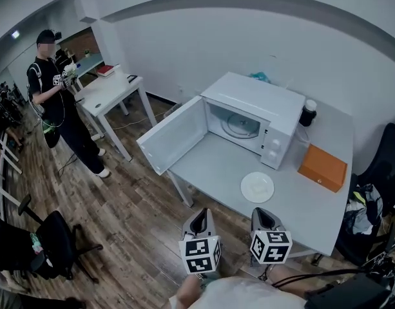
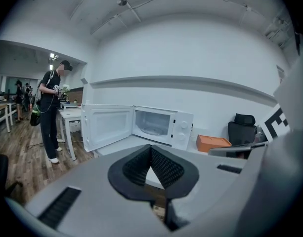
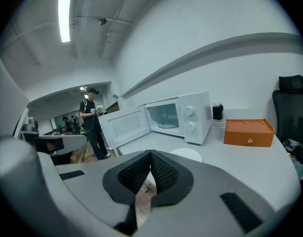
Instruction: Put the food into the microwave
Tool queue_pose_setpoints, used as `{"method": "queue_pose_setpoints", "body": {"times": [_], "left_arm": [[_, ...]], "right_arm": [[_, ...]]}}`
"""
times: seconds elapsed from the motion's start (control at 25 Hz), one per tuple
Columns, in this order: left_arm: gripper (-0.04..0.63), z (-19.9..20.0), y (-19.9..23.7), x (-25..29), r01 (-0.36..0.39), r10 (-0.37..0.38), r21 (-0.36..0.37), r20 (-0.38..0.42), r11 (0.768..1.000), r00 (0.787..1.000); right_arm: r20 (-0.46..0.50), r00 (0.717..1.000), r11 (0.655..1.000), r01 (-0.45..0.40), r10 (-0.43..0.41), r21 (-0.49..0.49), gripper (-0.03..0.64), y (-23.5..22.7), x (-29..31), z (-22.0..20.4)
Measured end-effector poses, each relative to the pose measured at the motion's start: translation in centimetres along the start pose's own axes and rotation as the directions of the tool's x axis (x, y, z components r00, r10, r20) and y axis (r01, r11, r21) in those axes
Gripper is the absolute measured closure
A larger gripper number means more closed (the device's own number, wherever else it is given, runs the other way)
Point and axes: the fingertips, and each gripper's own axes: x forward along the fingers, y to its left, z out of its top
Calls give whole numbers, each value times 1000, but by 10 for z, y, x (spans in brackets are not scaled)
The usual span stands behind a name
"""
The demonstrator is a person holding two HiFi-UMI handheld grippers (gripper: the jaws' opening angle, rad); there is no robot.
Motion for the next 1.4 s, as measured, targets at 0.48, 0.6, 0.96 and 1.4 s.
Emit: {"method": "queue_pose_setpoints", "body": {"times": [0.48, 0.6, 0.96, 1.4], "left_arm": [[594, 35, 38, 70, 69, -69, 22, -24, 997, 997], [594, 38, 47, 85, 79, -78, 19, -33, 997, 996], [594, 61, 69, 133, 138, -136, 48, -41, 989, 990], [594, 73, 93, 183, 204, -200, 57, -64, 977, 978]], "right_arm": [[2, 999, 999, 37, -37, 25, 600, 15, 75, 40], [0, 999, 998, 42, -42, 36, 600, 17, 89, 44], [18, 995, 993, 101, -102, 69, 600, 17, 136, 68], [18, 988, 984, 154, -156, 95, 600, 23, 181, 82]]}}
